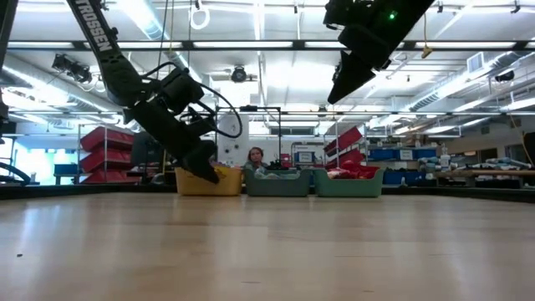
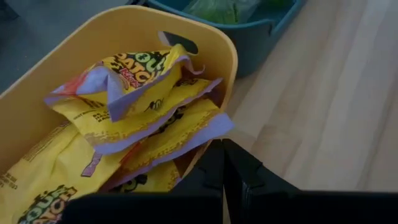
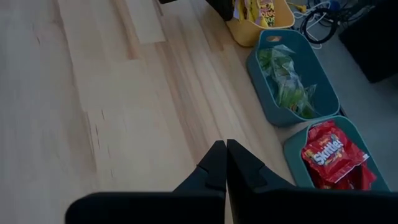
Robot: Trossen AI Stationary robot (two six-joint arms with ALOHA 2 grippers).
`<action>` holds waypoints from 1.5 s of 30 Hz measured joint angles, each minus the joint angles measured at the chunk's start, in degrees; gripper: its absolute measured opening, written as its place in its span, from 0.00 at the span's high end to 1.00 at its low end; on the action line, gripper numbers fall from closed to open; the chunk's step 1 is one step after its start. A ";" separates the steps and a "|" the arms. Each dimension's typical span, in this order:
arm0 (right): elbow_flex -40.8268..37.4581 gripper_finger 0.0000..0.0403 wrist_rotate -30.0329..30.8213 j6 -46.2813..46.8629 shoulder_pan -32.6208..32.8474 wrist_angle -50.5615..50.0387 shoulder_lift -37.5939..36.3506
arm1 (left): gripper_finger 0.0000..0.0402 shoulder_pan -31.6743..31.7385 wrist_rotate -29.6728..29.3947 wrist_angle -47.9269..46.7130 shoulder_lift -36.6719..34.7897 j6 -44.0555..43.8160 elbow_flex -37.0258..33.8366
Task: Sort candy
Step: Move the yellow bin to the left of the blue bin, then return to Home Position
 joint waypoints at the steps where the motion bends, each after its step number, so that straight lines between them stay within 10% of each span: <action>1: 0.00 1.00 0.00 -0.57 0.00 0.00 0.00 | 1.00 0.00 0.01 0.06 0.01 0.00 0.01; 21: -32.84 1.00 -24.31 -20.28 -10.20 53.59 -13.53 | 1.00 -2.03 16.83 13.31 -15.84 -0.15 -8.10; 31: -49.53 1.00 -22.52 -23.29 -14.44 74.28 -24.55 | 1.00 -2.05 19.53 23.06 -17.43 -2.36 -13.45; 45: -60.86 1.00 -24.43 -20.96 -14.31 67.08 -43.30 | 1.00 -2.08 23.10 22.79 -22.89 -3.17 -14.09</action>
